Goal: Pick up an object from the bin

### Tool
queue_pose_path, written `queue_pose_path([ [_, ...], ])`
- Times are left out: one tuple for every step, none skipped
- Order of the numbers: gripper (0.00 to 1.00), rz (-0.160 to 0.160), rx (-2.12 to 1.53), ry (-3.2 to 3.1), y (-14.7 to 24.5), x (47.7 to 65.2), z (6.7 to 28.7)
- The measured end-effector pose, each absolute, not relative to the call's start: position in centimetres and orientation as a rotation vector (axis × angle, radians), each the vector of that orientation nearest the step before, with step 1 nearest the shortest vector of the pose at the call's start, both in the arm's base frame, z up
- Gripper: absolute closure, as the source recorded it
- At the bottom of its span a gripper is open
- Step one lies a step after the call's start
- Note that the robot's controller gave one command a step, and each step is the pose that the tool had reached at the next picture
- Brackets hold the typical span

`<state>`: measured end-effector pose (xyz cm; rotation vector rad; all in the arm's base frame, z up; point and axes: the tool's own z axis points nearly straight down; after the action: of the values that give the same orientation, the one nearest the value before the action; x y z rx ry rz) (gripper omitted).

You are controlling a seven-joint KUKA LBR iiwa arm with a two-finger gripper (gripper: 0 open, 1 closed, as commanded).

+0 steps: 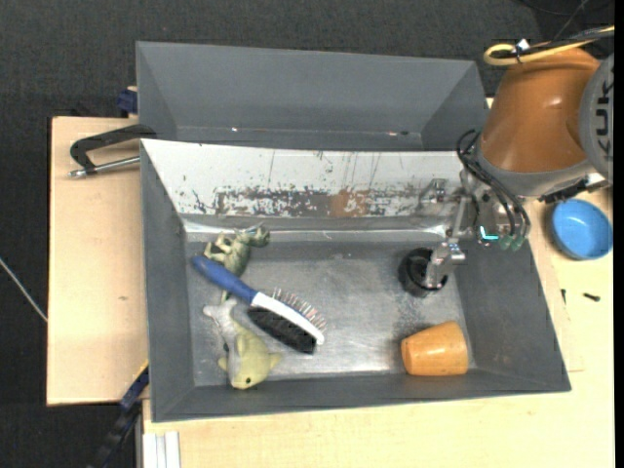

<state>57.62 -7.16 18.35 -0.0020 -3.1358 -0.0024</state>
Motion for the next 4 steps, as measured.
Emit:
queue_pose_path([
  [0.0,-0.001,0.561,-3.088,-10.38,56.32,10.39],
  [1.0,0.0,0.563,-3.092,-10.3,56.47,10.57],
  [0.0,0.0,0.563,-3.092,-10.29,56.45,10.56],
  [1.0,0.0,0.564,-3.092,-10.28,56.47,10.58],
])
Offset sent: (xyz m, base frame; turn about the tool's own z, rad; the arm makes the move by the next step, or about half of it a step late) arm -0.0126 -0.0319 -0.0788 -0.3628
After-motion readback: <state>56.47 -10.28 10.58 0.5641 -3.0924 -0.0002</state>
